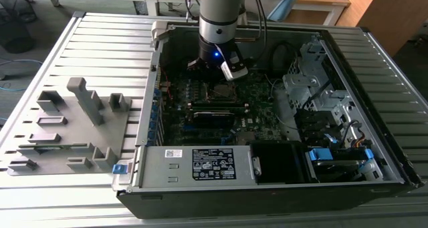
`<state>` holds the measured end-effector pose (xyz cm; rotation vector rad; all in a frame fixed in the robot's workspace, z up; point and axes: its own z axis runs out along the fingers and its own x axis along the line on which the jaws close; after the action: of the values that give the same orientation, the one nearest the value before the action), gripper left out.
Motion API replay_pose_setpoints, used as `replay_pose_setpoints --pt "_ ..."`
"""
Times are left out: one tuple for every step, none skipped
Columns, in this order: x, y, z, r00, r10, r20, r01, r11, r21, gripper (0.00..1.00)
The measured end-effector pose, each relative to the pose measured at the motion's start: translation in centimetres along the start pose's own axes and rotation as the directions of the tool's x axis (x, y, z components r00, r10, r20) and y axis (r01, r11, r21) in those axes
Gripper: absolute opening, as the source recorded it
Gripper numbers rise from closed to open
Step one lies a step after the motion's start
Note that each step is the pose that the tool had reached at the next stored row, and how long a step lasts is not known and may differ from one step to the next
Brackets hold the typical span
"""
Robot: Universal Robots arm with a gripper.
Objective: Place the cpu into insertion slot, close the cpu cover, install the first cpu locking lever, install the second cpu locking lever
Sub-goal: 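Close the cpu cover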
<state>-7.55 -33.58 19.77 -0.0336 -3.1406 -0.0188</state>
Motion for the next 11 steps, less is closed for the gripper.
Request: replay_pose_setpoints --pt "0.0 0.0 -0.01 1.0 0.0 0.0 0.0 1.0 -0.0001 0.1" --pt "0.0 0.01 -0.07 1.0 0.0 0.0003 0.0 1.0 -0.0006 0.1" --pt "-0.02 0.04 -0.19 1.0 0.0 0.0013 0.0 1.0 -0.0022 0.1" --pt "-0.01 0.03 -0.42 1.0 0.0 0.0009 0.0 1.0 -0.0015 0.1" --pt "0.0 0.02 -0.69 1.0 0.0 0.0003 0.0 1.0 -0.0006 0.1" --pt "0.0 0.02 -0.93 1.0 0.0 0.0003 0.0 1.0 -0.0007 0.1" --pt "0.0 0.02 -1.15 1.0 0.0 0.0002 0.0 1.0 -0.0007 0.1" --pt "0.0 0.02 -1.37 1.0 0.0 0.0 0.0 1.0 -0.0005 0.1" --pt "0.0 0.02 -1.57 1.0 0.0 0.0001 0.0 1.0 -0.0006 0.1" --pt "0.0 0.02 -1.74 1.0 0.0 0.0001 0.0 1.0 -0.0006 0.1" --pt "0.0 0.02 -1.87 1.0 0.0 0.0 0.0 1.0 -0.0006 0.1"
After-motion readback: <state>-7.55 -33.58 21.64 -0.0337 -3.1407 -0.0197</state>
